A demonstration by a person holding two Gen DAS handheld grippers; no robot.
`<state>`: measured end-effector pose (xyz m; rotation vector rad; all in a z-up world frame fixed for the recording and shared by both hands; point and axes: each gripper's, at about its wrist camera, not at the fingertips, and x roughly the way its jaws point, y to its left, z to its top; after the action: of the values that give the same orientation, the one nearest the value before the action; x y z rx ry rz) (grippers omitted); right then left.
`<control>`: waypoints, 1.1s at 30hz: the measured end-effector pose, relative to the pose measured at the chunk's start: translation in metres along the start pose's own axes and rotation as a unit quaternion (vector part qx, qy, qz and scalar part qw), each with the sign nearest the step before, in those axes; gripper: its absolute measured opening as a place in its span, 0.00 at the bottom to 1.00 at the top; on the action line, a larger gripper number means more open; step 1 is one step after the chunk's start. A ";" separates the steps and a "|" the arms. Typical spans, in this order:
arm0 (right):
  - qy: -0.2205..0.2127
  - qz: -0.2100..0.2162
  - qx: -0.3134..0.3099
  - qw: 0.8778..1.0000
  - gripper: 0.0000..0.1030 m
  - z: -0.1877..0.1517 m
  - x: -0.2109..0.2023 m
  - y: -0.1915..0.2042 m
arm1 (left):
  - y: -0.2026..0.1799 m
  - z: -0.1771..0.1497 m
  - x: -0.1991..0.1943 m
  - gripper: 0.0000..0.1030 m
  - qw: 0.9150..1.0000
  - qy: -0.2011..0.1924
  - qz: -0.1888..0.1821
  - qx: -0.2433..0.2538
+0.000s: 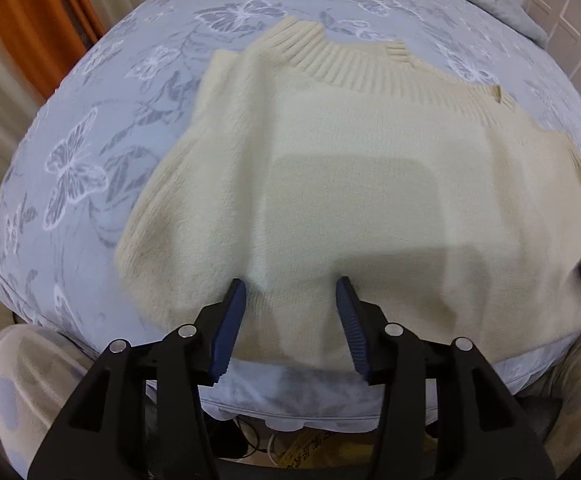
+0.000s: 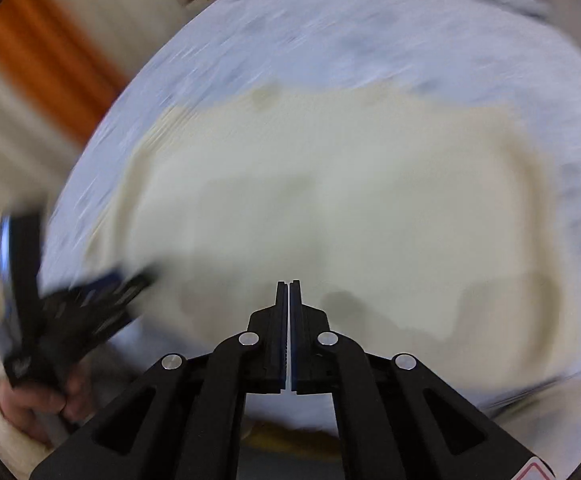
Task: Fold small clothes
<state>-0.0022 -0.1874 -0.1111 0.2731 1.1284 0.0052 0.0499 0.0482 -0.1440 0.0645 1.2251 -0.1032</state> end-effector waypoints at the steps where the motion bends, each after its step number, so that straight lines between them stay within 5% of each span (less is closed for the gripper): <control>1: -0.007 -0.021 0.022 1.000 0.00 0.008 -0.002 -0.023 | 0.001 0.000 0.001 0.46 1.000 -0.002 -0.001 0.000; 5: 0.024 -0.138 0.146 0.979 0.00 0.003 0.016 -0.138 | -0.007 -0.001 0.001 0.46 1.000 -0.002 0.019 0.013; 8: 0.017 -0.066 0.226 0.972 0.00 -0.012 0.009 -0.169 | -0.007 -0.002 0.001 0.46 1.000 -0.002 0.021 0.016; 10: 0.021 -0.090 0.220 0.971 0.05 -0.007 0.002 -0.154 | -0.005 -0.002 -0.002 0.47 1.000 -0.002 0.017 0.013; 13: -0.001 -0.046 0.170 0.984 0.06 0.018 -0.011 -0.111 | 0.005 -0.001 -0.017 0.52 1.000 -0.015 -0.009 -0.024; 14: -0.009 -0.021 0.114 0.993 0.06 0.034 -0.013 -0.066 | 0.011 0.000 -0.023 0.58 0.999 -0.023 -0.014 -0.039; 20: 0.017 0.007 0.006 1.000 0.06 0.072 0.028 0.027 | 0.058 0.007 -0.038 0.73 0.991 -0.031 -0.025 -0.128; 25: 0.097 -0.011 0.005 0.995 0.06 0.074 0.091 0.046 | 0.104 0.004 -0.013 0.83 0.966 0.004 -0.061 -0.251; 28: 0.100 -0.007 -0.001 0.995 0.00 0.070 0.112 0.045 | 0.112 0.002 0.013 0.91 0.957 0.041 -0.071 -0.277; 32: 0.114 -0.013 0.002 0.993 0.00 0.074 0.115 0.049 | 0.106 0.005 0.018 0.95 0.958 0.026 -0.071 -0.277; 33: 0.114 -0.017 -0.006 0.993 0.00 0.073 0.115 0.051 | 0.104 0.008 0.017 0.84 0.960 0.021 -0.072 -0.268</control>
<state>0.1197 -0.1376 -0.1734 0.2468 1.3596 0.0137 0.0751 0.1494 -0.1580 -0.4982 1.2643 0.1073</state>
